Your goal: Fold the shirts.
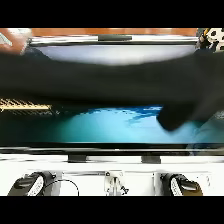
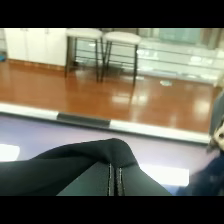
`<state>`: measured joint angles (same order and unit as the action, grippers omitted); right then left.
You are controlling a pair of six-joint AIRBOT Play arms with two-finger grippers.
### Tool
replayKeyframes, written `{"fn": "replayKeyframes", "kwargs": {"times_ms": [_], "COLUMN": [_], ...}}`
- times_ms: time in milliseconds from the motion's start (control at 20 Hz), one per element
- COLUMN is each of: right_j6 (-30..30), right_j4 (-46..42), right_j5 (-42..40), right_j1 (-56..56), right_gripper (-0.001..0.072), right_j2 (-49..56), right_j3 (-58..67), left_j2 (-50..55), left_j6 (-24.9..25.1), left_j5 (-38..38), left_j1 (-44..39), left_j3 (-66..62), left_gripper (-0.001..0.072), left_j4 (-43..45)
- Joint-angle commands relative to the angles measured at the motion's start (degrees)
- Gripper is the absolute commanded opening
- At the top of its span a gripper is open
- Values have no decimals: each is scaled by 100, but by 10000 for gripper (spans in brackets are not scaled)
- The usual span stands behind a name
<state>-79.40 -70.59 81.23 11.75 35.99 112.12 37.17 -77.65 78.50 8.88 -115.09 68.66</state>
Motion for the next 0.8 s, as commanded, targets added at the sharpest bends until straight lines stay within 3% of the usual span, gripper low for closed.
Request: {"fn": "replayKeyframes", "kwargs": {"times_ms": [0,150,300,500,650,750], "right_j6": [-190,-208,-415,-841,-885,-734], "right_j4": [-262,-654,-977,-894,-986,-1189], "right_j5": [1200,1932,2068,2527,2232,1095], "right_j1": [-2,-2,-2,-2,-2,-2], "right_gripper": [60,60,60,60,60,60], "right_j2": [-74,-68,-20,385,667,1032], "right_j3": [114,114,107,-485,-2096,-3340], "left_j2": [-85,-76,-74,-57,278,800], "left_j6": [-66,-70,-369,-404,-142,-125], "left_j5": [1084,1458,1539,1650,1307,496], "left_j1": [2,2,2,2,2,2], "left_j3": [-107,-76,146,1482,2949,3670], "left_gripper": [37,38,37,37,38,37], "left_j4": [140,448,474,472,492,490]}}
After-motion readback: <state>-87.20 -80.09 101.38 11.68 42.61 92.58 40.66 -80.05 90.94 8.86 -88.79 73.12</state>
